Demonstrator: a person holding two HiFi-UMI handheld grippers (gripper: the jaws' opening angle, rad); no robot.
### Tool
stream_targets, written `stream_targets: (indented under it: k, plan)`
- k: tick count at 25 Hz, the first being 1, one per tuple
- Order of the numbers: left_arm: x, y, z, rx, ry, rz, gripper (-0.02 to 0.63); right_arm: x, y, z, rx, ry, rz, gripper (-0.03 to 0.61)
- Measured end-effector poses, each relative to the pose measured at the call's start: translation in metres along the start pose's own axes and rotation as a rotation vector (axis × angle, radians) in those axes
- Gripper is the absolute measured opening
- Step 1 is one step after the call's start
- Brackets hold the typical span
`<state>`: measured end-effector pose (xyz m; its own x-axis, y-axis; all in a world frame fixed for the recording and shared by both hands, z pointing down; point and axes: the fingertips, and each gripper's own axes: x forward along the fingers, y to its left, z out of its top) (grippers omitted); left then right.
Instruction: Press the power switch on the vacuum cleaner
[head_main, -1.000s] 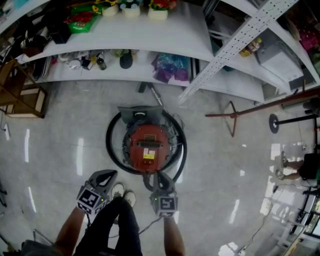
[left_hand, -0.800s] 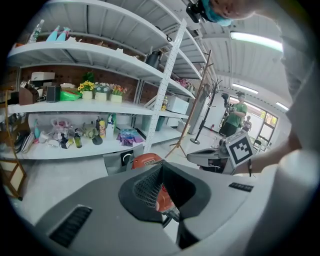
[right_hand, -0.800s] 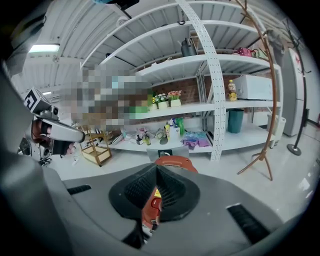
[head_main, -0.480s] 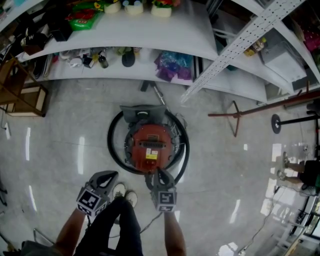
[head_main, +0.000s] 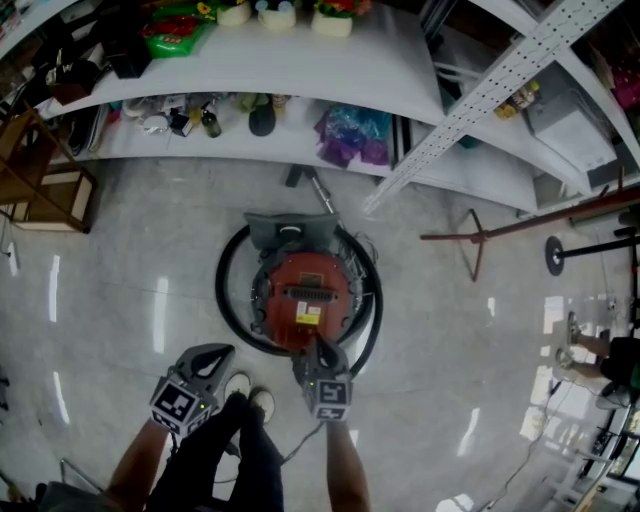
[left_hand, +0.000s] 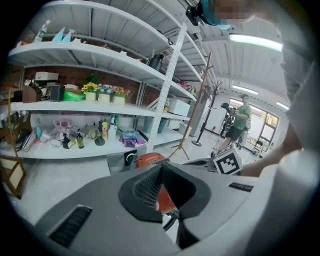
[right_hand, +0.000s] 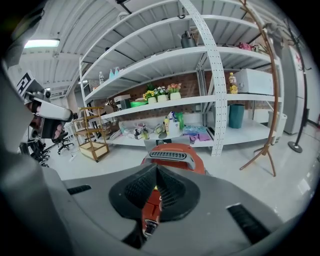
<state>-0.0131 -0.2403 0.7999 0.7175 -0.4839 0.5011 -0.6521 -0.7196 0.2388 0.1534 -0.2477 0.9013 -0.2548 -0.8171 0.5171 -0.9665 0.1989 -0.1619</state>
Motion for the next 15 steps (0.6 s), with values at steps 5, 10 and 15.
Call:
stream_targets:
  k: [5,10,15]
  plan:
    - [0.000,0.004,-0.013,0.005,0.006,0.001,0.009,0.010,-0.004,-0.012,0.016,0.014,-0.023,0.012]
    - [0.001,0.005,-0.020,0.004,0.014,0.002,0.009,0.016,-0.008,-0.023,0.018,0.026,-0.032,0.012]
    - [0.003,0.008,-0.027,-0.001,0.014,0.007,0.009,0.021,-0.009,-0.032,0.023,0.042,-0.036,0.012]
